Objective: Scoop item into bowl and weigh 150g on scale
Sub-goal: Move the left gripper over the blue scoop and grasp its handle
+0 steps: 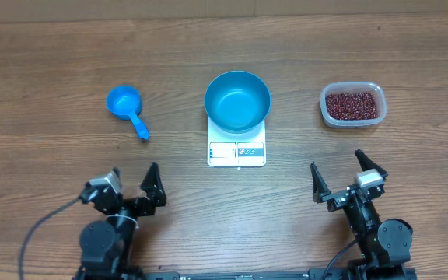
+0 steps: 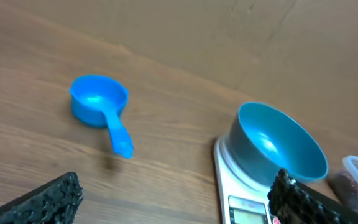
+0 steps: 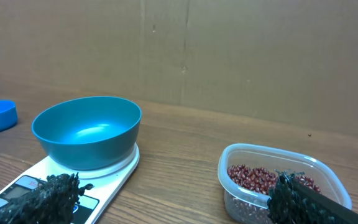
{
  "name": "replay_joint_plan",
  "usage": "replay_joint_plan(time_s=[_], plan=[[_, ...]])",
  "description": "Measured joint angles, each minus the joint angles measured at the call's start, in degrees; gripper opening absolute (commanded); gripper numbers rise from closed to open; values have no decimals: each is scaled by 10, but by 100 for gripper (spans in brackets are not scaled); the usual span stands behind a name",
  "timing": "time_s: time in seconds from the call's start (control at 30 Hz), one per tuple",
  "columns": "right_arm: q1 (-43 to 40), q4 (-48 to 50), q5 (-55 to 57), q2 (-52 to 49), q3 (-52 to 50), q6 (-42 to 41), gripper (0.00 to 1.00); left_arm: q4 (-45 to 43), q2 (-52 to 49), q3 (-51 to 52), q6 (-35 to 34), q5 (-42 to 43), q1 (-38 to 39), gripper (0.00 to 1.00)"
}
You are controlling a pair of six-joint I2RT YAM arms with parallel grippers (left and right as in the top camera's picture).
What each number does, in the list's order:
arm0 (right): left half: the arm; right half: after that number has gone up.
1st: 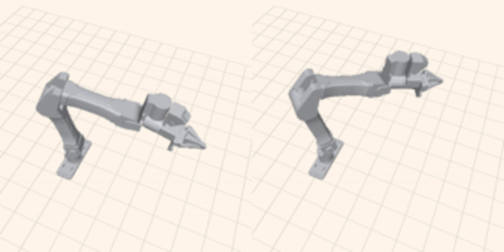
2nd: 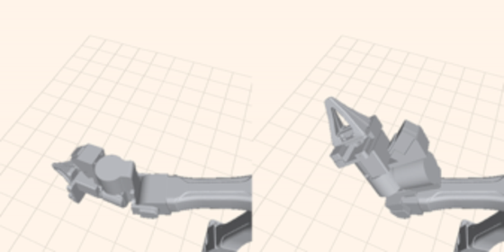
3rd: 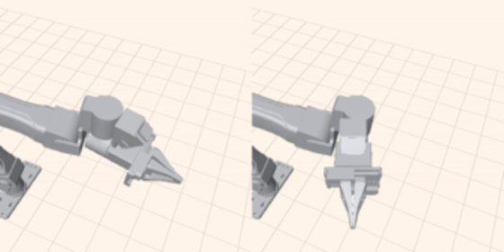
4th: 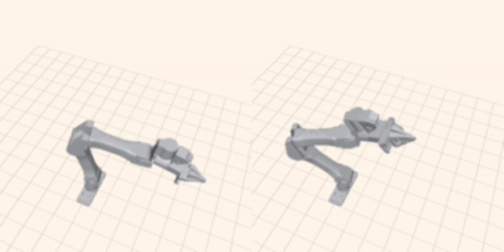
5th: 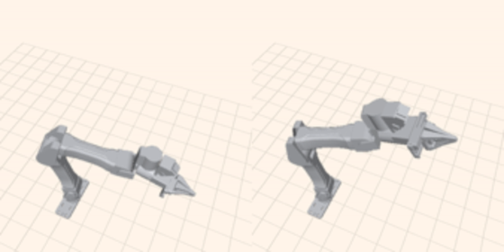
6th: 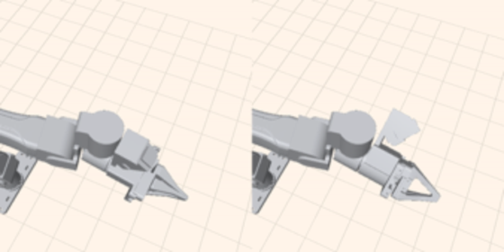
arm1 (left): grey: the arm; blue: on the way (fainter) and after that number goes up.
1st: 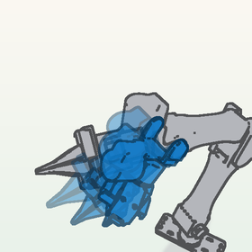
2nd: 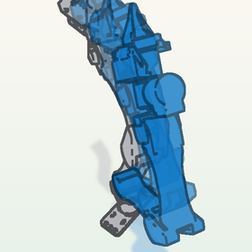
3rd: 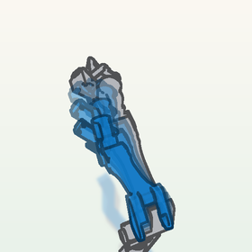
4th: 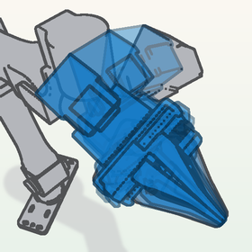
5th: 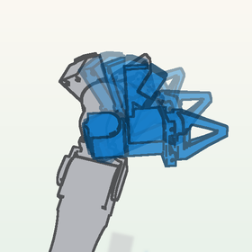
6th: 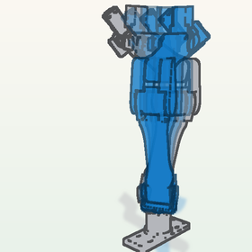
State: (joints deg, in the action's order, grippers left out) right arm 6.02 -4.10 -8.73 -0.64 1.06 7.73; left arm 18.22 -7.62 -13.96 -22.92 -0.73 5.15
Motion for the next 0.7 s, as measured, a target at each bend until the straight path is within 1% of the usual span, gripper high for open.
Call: replay_joint_plan(time_s=[0.1, 0.17, 0.2, 0.3, 0.33, 0.4, 0.43, 0.53, 0.6, 0.7], plan=[[0, 0, 0, 0, 0, 0, 100, 41, -88, -99, 26, -17, 0, 100], [0, 0, 0, 0, 0, 0, 100, 90, -162, -172, 37, -26, 0, 100], [0, 0, 0, 0, 0, 0, 100, 126, -226, -230, 41, -30, 0, 100], [0, 0, 0, 0, 0, 0, 100, 196, -337, -324, 47, -35, 0, 100], [0, 0, 0, 0, 0, 0, 100, 215, -407, -381, 50, -37, 0, 100], [0, 0, 0, 0, 0, 0, 100, 249, -468, -430, 51, -38, 0, 100], [0, 0, 0, 0, 0, 0, 100, 246, -498, -454, 51, -36, 0, 100], [0, 0, 0, 0, 0, 0, 100, 221, -552, -479, 51, -23, 0, 100], [0, 0, 0, 0, 0, 0, 100, 228, -582, -481, 51, 1, 0, 100], [0, 0, 0, 0, 0, 0, 100, 226, -605, -481, 51, 14, 0, 99]])
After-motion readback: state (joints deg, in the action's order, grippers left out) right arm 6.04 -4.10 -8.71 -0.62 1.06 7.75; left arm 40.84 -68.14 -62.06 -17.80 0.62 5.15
